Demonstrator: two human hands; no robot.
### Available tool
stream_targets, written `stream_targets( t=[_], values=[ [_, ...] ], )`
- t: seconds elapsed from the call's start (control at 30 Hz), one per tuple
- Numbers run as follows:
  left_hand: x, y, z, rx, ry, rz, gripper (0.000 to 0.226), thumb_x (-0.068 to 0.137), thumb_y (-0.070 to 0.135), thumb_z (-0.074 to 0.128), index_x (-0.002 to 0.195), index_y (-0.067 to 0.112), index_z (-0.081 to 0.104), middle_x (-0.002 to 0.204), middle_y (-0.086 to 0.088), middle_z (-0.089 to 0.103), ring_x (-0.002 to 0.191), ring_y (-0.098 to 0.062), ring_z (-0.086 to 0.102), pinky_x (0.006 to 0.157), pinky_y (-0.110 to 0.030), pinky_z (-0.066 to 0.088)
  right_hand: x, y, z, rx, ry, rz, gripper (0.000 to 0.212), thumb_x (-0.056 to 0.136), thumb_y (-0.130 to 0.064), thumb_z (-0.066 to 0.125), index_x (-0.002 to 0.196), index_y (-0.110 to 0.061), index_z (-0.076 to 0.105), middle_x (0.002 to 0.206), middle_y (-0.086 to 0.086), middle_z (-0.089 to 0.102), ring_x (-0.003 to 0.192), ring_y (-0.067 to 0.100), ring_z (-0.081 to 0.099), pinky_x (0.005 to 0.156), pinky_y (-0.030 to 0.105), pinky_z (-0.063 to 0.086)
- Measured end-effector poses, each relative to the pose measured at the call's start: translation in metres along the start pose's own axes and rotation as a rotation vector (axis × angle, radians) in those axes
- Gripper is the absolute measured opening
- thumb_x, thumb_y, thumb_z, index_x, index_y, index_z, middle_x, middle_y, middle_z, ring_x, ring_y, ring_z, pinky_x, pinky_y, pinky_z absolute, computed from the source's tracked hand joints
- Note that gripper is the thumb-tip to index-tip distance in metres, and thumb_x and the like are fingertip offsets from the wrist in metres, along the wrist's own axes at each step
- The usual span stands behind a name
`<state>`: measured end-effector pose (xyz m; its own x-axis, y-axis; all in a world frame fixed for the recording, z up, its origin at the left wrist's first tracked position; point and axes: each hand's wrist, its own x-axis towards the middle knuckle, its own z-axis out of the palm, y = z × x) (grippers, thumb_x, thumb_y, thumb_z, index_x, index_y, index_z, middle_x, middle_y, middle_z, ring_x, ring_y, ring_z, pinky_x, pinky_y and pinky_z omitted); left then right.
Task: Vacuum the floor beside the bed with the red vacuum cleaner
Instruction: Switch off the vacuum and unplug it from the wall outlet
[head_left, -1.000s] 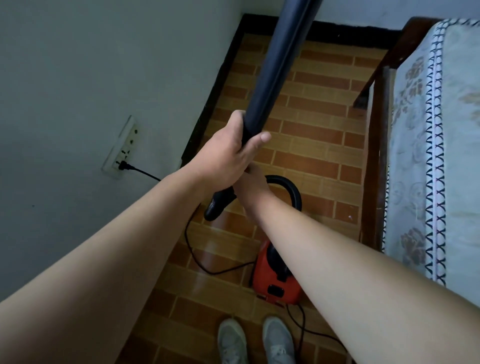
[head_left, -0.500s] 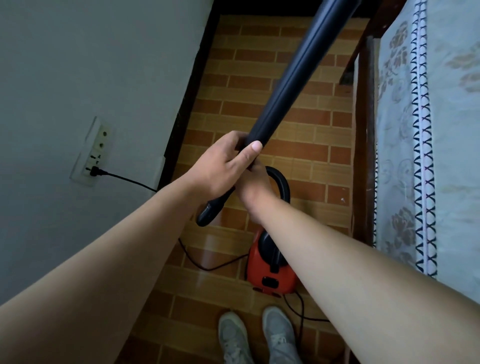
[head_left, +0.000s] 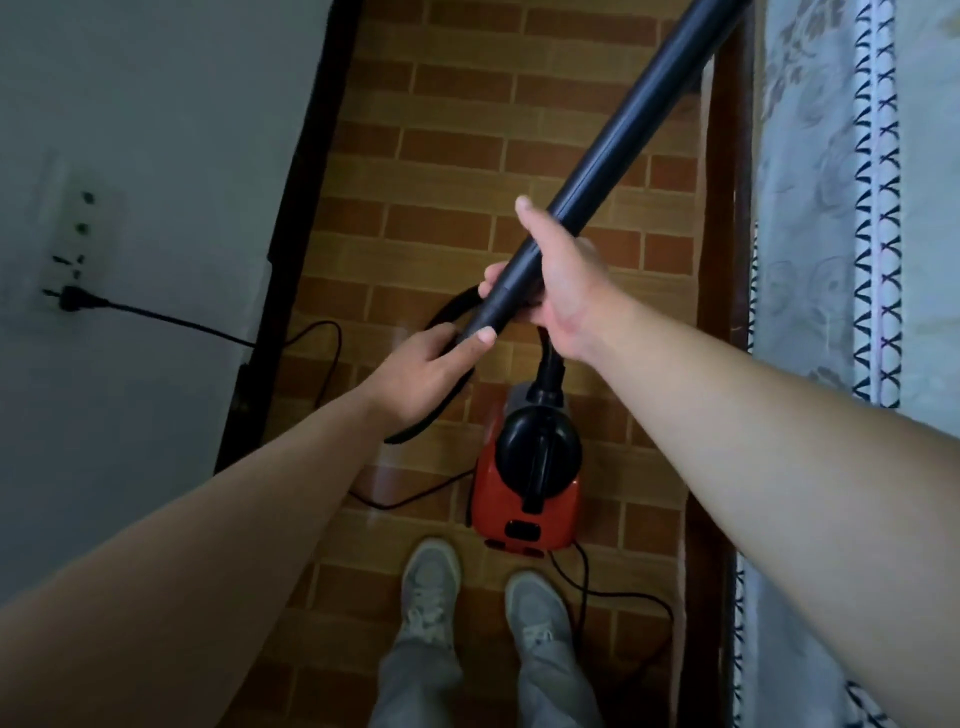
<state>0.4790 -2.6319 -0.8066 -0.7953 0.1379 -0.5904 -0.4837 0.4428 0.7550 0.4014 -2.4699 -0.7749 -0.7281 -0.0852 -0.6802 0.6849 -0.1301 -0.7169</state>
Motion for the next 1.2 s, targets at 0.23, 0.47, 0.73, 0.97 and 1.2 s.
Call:
stream_targets(
  t=[0.23,0.47,0.73,0.97,1.2],
  values=[
    [0.006,-0.034,0.023,-0.267,-0.140,-0.023,0.044,0.098,0.054,0.056,0.090,0.011,0.058,0.069,-0.003,0.063,0.063,-0.023,0.063,0.062,-0.034,0.052,0.023,0.014,0.007,-0.155,0.065,0.065,0.062,0.084,-0.072,0.058,0.119,-0.024,0.046,0.076,0.009,0.075,0.077,0.030,0.076,0.087,0.050,0.057],
    [0.003,-0.068,0.059,-0.526,-0.107,-0.137,0.050,0.096,0.061,0.056,0.096,0.010,0.060,0.072,-0.006,0.063,0.064,-0.023,0.060,0.064,-0.038,0.049,0.043,0.049,0.018,-0.291,0.156,0.135,0.055,0.091,-0.070,0.047,0.119,-0.023,0.041,0.100,0.012,0.072,0.079,0.026,0.076,0.058,0.032,0.060],
    [-0.003,-0.106,0.099,-0.487,-0.113,-0.291,0.054,0.103,0.055,0.044,0.132,0.010,0.051,0.085,-0.002,0.068,0.075,-0.016,0.065,0.069,-0.028,0.053,0.038,0.139,0.004,-0.586,0.218,0.180,0.033,0.097,-0.048,0.055,0.113,-0.021,0.052,0.093,0.003,0.067,0.081,0.019,0.067,0.080,0.039,0.057],
    [-0.012,-0.158,0.124,-0.139,-0.171,-0.347,0.047,0.105,0.056,0.035,0.127,0.018,0.054,0.118,0.002,0.056,0.106,-0.016,0.056,0.085,-0.029,0.037,0.025,0.188,-0.018,-1.032,0.219,0.232,0.050,0.093,-0.058,0.056,0.112,-0.013,0.065,0.099,0.005,0.066,0.082,0.024,0.064,0.076,0.034,0.056],
    [-0.006,-0.185,0.144,0.059,-0.143,-0.342,0.042,0.106,0.046,0.040,0.114,0.009,0.057,0.113,-0.016,0.060,0.098,-0.028,0.059,0.078,-0.031,0.036,0.019,0.212,-0.019,-1.097,0.382,0.186,0.040,0.087,-0.051,0.068,0.106,-0.016,0.068,0.096,0.004,0.072,0.083,0.024,0.070,0.072,0.034,0.060]
  ],
)
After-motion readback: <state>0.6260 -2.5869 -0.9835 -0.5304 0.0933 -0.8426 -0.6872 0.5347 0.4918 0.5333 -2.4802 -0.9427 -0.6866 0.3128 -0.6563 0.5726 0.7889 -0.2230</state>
